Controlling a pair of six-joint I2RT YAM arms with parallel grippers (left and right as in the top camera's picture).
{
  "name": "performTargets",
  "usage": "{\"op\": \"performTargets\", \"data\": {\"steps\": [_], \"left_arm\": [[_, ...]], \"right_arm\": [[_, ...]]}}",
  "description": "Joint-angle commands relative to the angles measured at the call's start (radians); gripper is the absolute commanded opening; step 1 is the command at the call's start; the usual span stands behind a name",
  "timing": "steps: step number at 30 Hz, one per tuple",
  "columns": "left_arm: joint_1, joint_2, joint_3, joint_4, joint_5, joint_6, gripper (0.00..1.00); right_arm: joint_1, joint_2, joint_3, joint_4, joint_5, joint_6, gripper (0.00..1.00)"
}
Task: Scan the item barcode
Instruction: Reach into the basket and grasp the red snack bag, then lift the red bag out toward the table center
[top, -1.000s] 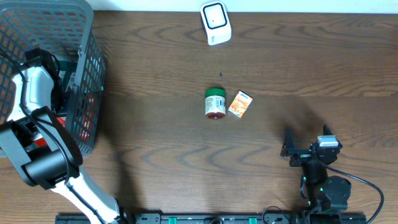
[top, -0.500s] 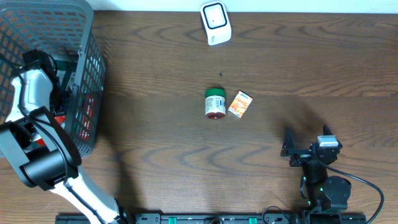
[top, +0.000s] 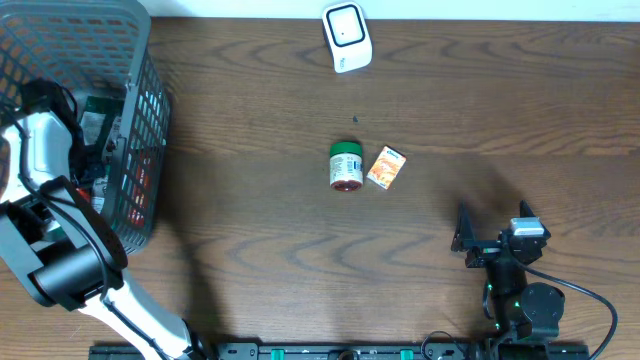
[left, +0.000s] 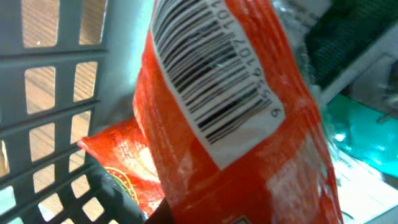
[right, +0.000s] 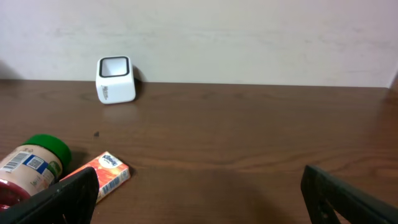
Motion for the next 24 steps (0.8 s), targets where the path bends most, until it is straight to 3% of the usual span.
{"op": "performTargets", "data": {"steps": [1, 10, 14, 21, 24], "left_arm": [[-0.004, -0.044, 0.059, -0.009, 0.04, -0.004, 0.07], [-0.005, -0.338, 0.161, 0.092, 0.04, -0.018, 0.08], [-0.008, -0.539, 0.162, 0.148, 0.061, -0.206, 0.08], [-0.085, -0.791, 0.161, 0.119, 0.435, -0.369, 0.07], [-0.179, -0.843, 0.161, 0.037, 0.47, -0.455, 0.07]], "right_arm": [[0.004, -0.005, -0.002, -0.004, -0.005, 0.013, 0.99], [0.004, -0.005, -0.002, -0.004, -0.005, 0.013, 0.99], [0.004, -0.005, -0.002, -0.004, -0.005, 0.013, 0.99], [0.004, -0.005, -0.002, -0.004, -0.005, 0.013, 0.99], [0.004, -0.005, -0.002, -0.004, -0.005, 0.013, 0.99]]}}
